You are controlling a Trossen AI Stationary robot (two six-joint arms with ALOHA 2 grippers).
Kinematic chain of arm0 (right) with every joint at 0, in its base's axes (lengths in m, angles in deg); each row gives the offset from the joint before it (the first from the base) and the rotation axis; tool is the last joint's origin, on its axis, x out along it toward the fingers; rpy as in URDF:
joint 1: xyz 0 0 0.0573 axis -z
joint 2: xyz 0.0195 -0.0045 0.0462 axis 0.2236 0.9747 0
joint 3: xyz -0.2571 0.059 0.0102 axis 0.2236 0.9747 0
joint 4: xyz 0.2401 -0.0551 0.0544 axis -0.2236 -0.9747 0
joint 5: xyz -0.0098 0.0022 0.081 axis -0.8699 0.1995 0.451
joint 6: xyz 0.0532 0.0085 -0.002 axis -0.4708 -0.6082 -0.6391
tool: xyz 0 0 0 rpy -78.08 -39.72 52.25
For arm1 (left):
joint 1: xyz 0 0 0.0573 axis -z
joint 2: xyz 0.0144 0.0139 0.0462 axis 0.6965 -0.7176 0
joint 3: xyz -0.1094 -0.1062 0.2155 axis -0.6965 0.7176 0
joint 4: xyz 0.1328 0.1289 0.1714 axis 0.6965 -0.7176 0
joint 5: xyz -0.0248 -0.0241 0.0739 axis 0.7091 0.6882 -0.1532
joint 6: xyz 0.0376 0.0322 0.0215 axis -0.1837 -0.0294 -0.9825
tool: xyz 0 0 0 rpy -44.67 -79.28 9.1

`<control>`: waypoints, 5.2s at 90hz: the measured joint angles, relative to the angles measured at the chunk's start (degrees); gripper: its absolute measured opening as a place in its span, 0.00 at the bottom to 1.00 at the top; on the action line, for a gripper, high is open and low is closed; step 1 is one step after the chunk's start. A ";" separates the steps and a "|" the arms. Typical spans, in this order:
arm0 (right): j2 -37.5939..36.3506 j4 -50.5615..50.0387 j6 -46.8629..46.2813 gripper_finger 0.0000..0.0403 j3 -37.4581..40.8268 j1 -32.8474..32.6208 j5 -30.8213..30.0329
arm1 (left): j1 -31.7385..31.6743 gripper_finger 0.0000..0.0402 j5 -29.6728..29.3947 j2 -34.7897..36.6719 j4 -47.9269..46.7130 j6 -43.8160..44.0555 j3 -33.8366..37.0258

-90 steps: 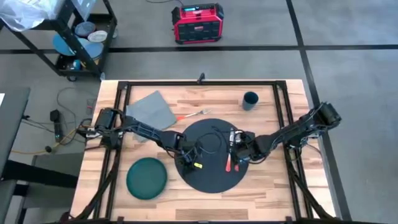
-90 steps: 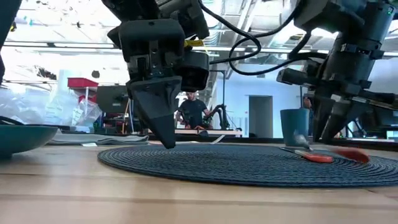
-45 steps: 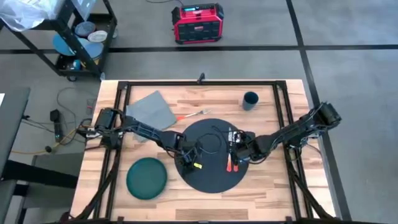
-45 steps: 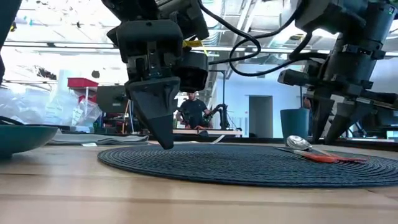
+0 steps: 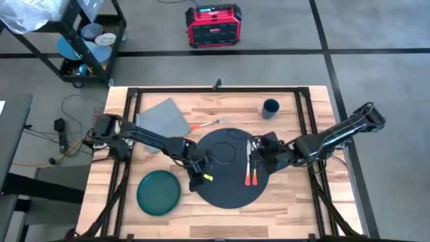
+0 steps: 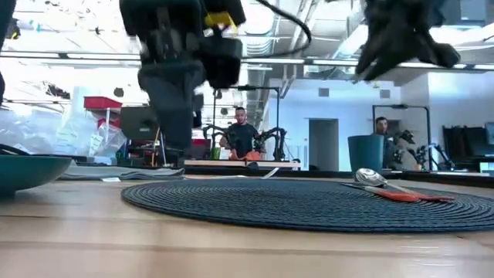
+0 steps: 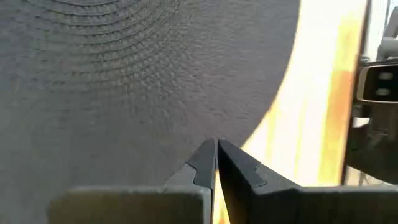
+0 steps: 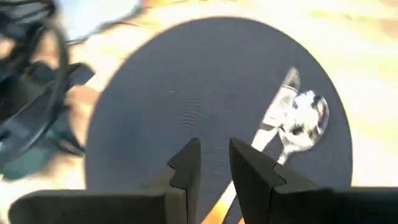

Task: Set table place
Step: Fold the gray table napkin

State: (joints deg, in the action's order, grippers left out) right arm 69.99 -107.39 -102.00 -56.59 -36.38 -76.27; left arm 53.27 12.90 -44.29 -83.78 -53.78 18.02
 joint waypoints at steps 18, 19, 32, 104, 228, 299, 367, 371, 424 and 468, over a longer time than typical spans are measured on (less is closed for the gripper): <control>-5.47 -1.34 9.34 0.18 -0.30 -1.44 4.63 | 2.03 0.00 -6.99 8.06 -13.76 5.51 -0.07; -5.71 -1.57 9.57 0.18 -0.30 -1.55 4.85 | 2.03 0.00 -7.59 8.43 -14.63 5.73 -0.07; -8.66 -5.99 12.02 0.18 -0.30 -2.16 5.35 | 0.44 0.00 -19.78 11.72 -24.23 6.77 -0.07; -11.10 -18.62 11.05 0.18 -0.30 8.57 3.42 | -43.83 0.10 -16.05 9.10 -14.60 -17.51 1.92; -11.12 -20.17 20.26 0.18 -0.30 16.55 6.16 | -39.62 0.17 -12.87 7.77 -20.68 -21.65 0.66; -11.10 -21.38 23.13 0.18 -0.30 16.87 6.05 | -32.96 0.37 -12.24 7.09 -0.80 -7.40 15.54; -11.10 -21.33 24.55 0.18 -0.30 16.87 6.33 | -35.88 0.01 -21.43 7.20 4.28 -6.35 20.55; -11.09 -21.33 24.57 0.18 -0.30 16.87 6.05 | -35.79 0.01 -21.32 7.33 3.51 -5.58 19.78; -11.10 -21.14 28.88 0.18 -0.30 16.87 4.70 | -35.02 0.00 -27.05 12.98 -19.16 -7.38 -0.86; -11.10 -20.85 30.08 0.18 -0.30 16.77 4.74 | -32.04 0.00 -33.08 16.60 -38.06 -5.21 -22.40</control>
State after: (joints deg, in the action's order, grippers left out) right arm 58.89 -128.24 -71.93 -56.89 -19.62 -71.54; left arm 21.23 -20.18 -27.69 -121.84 -58.99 -4.37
